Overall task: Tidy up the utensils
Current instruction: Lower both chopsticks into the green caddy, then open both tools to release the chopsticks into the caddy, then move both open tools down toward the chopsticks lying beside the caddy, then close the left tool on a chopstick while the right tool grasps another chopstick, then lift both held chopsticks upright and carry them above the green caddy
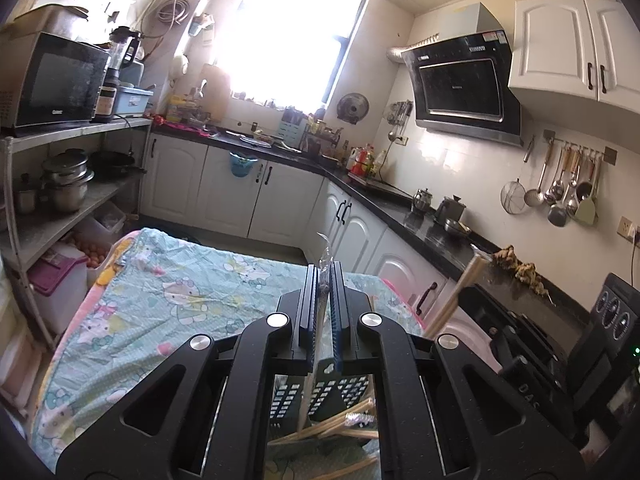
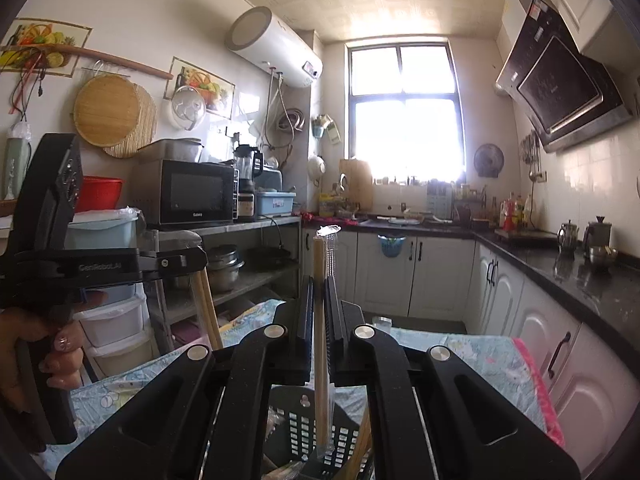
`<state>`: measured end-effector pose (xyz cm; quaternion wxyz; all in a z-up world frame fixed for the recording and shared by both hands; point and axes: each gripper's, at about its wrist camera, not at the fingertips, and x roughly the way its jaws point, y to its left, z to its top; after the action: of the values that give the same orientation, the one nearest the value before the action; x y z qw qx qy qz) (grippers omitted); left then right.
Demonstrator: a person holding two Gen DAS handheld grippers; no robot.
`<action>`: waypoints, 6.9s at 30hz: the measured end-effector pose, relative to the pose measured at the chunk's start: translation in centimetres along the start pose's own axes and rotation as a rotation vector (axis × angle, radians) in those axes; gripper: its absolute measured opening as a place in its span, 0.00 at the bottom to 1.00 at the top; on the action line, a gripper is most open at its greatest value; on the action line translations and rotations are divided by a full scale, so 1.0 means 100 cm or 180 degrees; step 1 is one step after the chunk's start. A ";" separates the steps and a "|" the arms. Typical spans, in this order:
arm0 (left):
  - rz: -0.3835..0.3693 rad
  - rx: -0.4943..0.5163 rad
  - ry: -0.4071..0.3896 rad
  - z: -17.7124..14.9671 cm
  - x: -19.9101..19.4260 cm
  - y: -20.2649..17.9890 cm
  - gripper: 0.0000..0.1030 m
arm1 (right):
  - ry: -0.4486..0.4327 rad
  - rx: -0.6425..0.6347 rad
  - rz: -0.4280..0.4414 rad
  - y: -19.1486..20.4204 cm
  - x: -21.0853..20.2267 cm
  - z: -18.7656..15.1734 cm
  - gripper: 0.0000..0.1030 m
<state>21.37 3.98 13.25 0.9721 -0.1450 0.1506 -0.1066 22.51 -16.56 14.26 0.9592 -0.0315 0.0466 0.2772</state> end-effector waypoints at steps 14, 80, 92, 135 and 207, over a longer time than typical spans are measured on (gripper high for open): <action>-0.0070 0.0003 0.0234 -0.032 0.021 0.008 0.03 | 0.0301 0.0095 -0.0076 0.001 0.028 -0.036 0.05; 0.0243 -0.0419 0.0596 -0.089 -0.064 0.054 0.90 | 0.0692 -0.0483 0.0078 0.052 -0.066 -0.073 0.65; 0.0252 -0.0483 0.0845 -0.112 -0.056 0.064 0.90 | 0.0904 -0.0815 0.0262 0.076 -0.057 -0.090 0.65; 0.0025 -0.1534 0.2111 -0.192 0.050 0.127 0.47 | 0.2165 -0.2074 0.0829 0.112 0.056 -0.203 0.51; -0.0821 -0.0682 0.1032 -0.060 -0.046 0.016 0.02 | 0.0503 -0.0180 0.0370 0.034 -0.068 -0.050 0.06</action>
<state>15.41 5.16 8.45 0.8925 -0.2465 0.2955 -0.2352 14.62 -17.73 9.91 0.9335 -0.0776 0.1159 0.3302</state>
